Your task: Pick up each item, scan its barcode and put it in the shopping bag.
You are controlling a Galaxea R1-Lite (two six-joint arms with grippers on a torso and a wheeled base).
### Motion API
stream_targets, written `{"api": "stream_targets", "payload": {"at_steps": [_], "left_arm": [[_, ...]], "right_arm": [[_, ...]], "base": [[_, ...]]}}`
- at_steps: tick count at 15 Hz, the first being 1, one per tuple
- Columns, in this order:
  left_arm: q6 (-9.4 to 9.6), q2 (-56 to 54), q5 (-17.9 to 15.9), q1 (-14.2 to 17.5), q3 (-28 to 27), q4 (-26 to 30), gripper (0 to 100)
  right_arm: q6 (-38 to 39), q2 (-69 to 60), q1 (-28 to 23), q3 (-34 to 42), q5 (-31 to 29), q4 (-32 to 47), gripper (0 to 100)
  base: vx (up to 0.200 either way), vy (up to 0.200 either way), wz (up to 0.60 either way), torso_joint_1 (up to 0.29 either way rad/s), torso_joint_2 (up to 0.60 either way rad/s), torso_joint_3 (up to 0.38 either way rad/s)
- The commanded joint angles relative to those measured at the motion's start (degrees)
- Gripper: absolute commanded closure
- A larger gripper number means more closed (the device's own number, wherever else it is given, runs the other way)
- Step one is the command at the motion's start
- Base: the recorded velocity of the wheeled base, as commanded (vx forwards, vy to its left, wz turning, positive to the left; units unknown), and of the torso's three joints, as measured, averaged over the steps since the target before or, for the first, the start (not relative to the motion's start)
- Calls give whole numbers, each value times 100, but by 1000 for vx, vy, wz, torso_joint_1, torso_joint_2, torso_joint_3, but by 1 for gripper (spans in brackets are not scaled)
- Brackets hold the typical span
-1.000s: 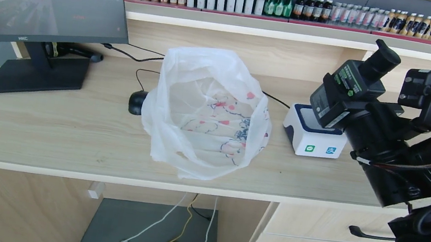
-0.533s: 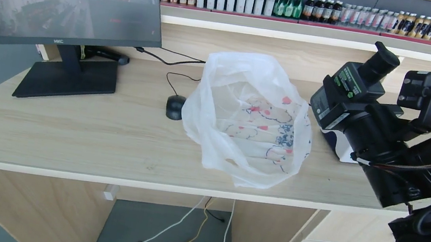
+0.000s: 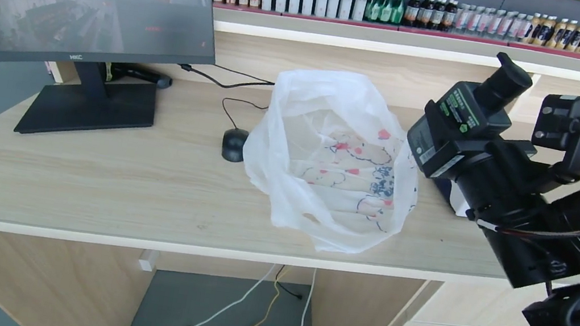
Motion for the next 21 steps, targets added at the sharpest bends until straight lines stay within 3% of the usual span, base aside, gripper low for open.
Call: {"api": "stream_targets", "payload": {"at_steps": [1, 8, 11, 15, 21], "left_arm": [[-1, -2, 1, 0, 0, -2, 0], [-1, -2, 1, 0, 0, -2, 0], [-1, -2, 1, 0, 0, -2, 0], [-1, -2, 1, 0, 0, -2, 0], [-1, -2, 1, 0, 0, -2, 0]], "right_arm": [[6, -38, 174, -43, 40, 106, 100], [-12, -46, 552, -1713, 392, 2725, 100], [-29, 208, 613, -2487, 383, 3358, 100], [-29, 569, 631, -3357, 392, 3973, 100], [-47, 1096, 684, -3735, 392, 4087, 100]], "base": [[0, 0, 0, 0, 0, 0], [0, 0, 0, 0, 0, 0], [0, 0, 0, 0, 0, 0], [0, 0, 0, 0, 0, 0], [0, 0, 0, 0, 0, 0]]}}
